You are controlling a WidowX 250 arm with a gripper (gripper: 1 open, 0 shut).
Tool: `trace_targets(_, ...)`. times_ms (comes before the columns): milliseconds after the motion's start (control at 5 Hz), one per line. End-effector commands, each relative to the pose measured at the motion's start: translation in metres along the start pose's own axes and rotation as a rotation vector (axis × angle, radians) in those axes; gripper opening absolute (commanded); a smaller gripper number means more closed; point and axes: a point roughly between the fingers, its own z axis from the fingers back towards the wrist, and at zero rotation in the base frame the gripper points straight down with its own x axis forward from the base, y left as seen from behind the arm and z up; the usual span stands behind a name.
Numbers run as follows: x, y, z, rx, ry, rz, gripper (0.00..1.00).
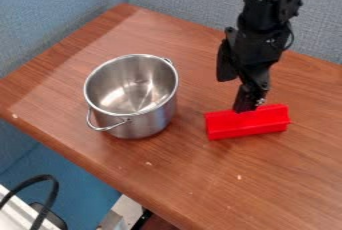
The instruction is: Put the red object in the metal pot
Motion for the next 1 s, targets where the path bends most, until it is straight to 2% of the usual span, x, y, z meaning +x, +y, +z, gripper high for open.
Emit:
trace_targets(0, 0.005, 0.001, 0.008, 0.033, -0.019, 0.024, 1.00)
trace_targets(400, 0.014, -0.014, -0.008, 0.035, -0.018, -0.001, 1.00)
trace_targets(600, 0.010, -0.013, -0.018, 0.032, -0.002, 0.060, 1.00)
trace_targets(800, 0.005, -0.011, -0.030, 0.023, -0.002, 0.113, 1.00)
